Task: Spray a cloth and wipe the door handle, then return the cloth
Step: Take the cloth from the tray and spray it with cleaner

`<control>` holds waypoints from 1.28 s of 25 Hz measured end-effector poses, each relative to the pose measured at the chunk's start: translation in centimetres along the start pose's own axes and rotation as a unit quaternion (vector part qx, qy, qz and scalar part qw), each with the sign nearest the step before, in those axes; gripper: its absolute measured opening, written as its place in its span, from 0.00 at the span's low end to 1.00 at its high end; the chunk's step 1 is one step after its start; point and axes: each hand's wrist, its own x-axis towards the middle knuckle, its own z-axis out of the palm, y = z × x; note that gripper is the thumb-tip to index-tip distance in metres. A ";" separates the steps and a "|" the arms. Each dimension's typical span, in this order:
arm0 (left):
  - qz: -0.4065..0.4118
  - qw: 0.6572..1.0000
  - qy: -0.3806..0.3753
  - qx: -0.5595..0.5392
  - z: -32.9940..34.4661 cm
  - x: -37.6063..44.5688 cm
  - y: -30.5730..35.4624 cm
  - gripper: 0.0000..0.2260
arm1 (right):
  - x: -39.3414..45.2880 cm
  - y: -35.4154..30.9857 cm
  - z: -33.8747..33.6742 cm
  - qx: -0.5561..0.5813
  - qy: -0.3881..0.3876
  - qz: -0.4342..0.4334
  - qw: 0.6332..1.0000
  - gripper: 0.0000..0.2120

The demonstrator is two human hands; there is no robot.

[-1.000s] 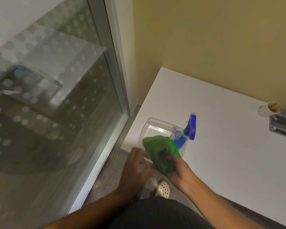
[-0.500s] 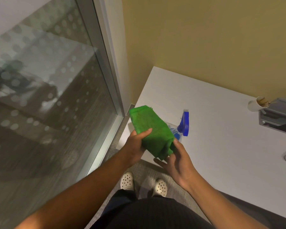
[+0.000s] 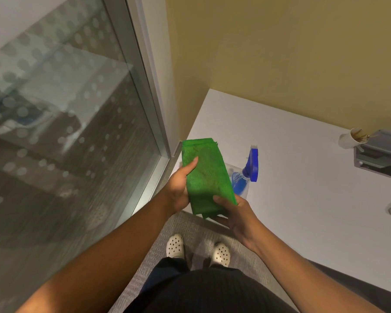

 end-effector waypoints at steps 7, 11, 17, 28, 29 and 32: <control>-0.020 0.998 -0.058 -0.029 -0.7 1.1 0.6 0.26 | 0.3 -0.1 -0.4 -0.045 -0.005 -0.033 0.998 0.16; -0.023 0.996 -0.071 -0.054 -1.1 1.3 0.4 0.27 | -1.1 1.2 -1.7 -0.186 0.176 -0.115 0.960 0.15; -0.015 0.993 -0.069 -0.099 -2.3 2.5 0.7 0.27 | 2.0 -1.9 -2.8 -0.277 0.214 -0.257 0.901 0.36; 0.005 0.993 -0.092 -0.068 -1.9 3.1 1.7 0.32 | 4.6 -4.5 -0.8 -0.262 0.132 -0.345 0.892 0.20; 0.006 0.994 -0.091 -0.066 -2.0 3.1 1.9 0.32 | 4.5 -5.1 -0.6 -0.258 0.130 -0.359 0.887 0.20; 0.020 0.994 -0.089 -0.058 -1.8 3.2 2.8 0.32 | 3.3 -7.7 1.2 -0.264 0.112 -0.416 0.863 0.25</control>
